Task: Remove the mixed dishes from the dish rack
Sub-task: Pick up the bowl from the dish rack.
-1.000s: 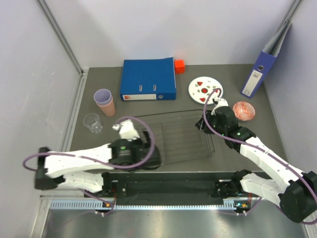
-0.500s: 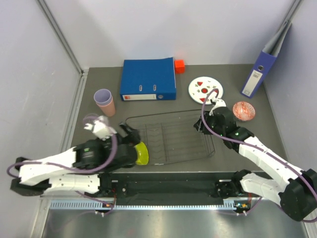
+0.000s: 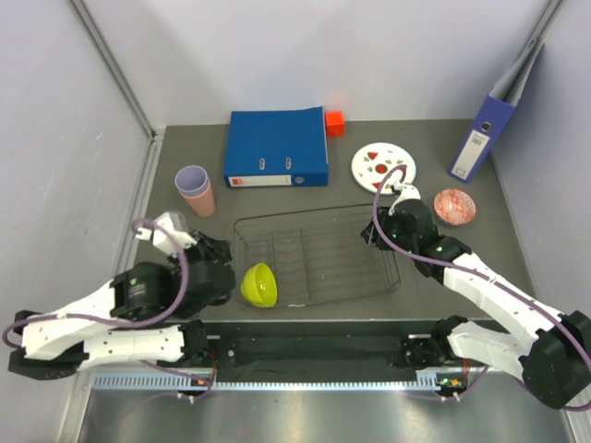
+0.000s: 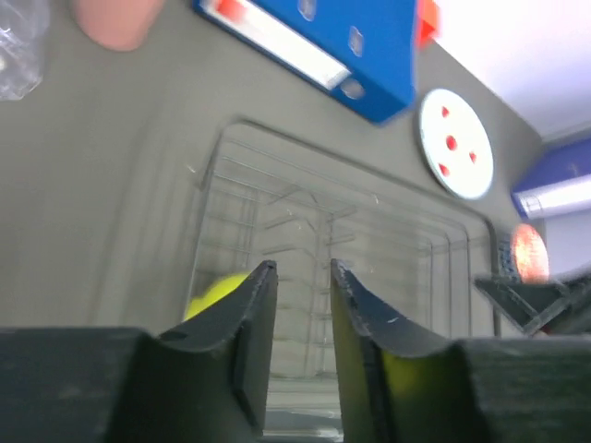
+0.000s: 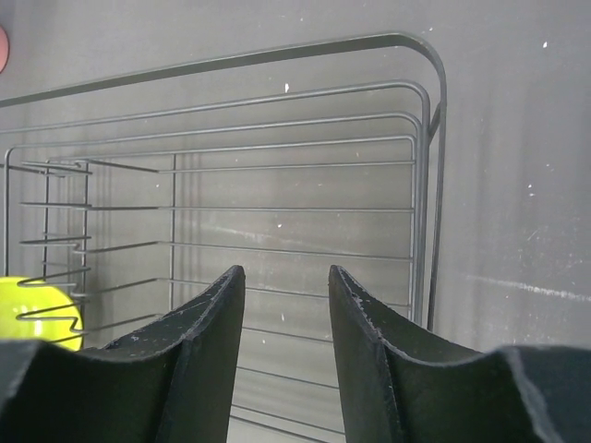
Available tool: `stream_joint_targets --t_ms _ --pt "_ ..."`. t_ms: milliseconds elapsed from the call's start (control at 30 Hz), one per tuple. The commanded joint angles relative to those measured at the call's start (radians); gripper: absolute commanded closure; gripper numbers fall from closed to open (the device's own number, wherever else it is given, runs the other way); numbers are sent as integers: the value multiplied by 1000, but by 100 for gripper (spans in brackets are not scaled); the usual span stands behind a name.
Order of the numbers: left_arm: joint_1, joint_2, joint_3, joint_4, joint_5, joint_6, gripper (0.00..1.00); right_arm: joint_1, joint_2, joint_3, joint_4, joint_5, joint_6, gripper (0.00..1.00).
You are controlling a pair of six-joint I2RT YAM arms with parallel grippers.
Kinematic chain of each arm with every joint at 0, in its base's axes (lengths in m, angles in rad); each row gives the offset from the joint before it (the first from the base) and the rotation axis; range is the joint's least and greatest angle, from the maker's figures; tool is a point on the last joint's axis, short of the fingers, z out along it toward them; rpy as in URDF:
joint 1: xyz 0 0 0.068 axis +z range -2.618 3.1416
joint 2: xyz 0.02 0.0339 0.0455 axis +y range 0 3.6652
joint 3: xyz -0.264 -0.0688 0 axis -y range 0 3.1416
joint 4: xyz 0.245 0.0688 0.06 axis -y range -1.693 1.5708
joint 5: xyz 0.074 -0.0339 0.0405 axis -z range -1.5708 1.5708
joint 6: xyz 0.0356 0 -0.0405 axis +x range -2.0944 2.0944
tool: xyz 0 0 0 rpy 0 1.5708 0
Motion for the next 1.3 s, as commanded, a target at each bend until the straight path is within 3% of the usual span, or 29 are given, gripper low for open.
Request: stream_joint_targets --t_ms 0,33,67,233,367,867,1067,1267 --pt "46 308 151 -301 67 -130 68 17 29 45 52 2 -3 58" --pt "51 409 182 -299 87 -103 58 17 45 51 58 -3 -3 58" --pt "53 449 191 -300 110 -87 54 17 49 51 62 -6 -2 58" --pt "66 571 191 -300 225 -115 48 24 55 57 59 -8 -3 58" --pt "128 588 151 -300 295 -110 49 26 46 64 44 5 -18 58" --pt "137 571 79 -299 406 -80 50 26 60 25 82 -15 -18 58" --pt "135 568 33 -291 415 -30 66 26 66 18 87 -21 -14 58" --pt "137 554 9 -280 418 -30 63 26 75 16 90 -29 -9 58"
